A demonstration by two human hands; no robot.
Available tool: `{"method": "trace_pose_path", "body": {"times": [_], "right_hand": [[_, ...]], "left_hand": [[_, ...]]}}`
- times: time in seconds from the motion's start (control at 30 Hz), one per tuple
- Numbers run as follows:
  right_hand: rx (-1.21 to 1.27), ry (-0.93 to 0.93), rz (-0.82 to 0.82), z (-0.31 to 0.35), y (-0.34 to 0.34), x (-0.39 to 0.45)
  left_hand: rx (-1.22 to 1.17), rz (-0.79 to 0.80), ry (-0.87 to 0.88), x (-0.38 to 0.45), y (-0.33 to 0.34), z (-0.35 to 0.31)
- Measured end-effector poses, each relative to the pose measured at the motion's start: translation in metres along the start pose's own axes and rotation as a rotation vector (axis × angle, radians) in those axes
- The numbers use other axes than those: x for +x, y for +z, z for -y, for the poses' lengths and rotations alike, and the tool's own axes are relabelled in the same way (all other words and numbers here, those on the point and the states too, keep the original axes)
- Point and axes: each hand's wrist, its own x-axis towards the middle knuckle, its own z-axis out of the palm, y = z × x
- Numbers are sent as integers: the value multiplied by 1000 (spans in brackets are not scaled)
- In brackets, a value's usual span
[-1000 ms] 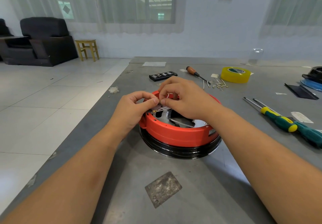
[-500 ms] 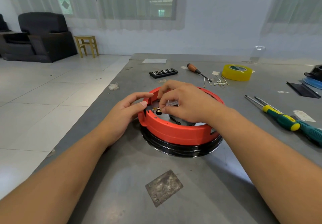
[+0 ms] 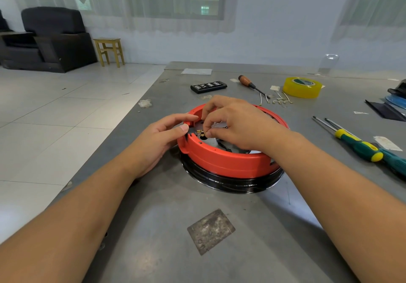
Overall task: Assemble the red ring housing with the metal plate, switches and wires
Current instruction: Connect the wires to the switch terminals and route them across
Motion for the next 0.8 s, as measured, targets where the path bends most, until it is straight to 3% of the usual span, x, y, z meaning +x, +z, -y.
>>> {"method": "trace_pose_path", "body": {"times": [0.8], "right_hand": [[-123,-46,12,1,0,1]], "left_hand": [[-33,-19,-3,-1,3,-1]]}}
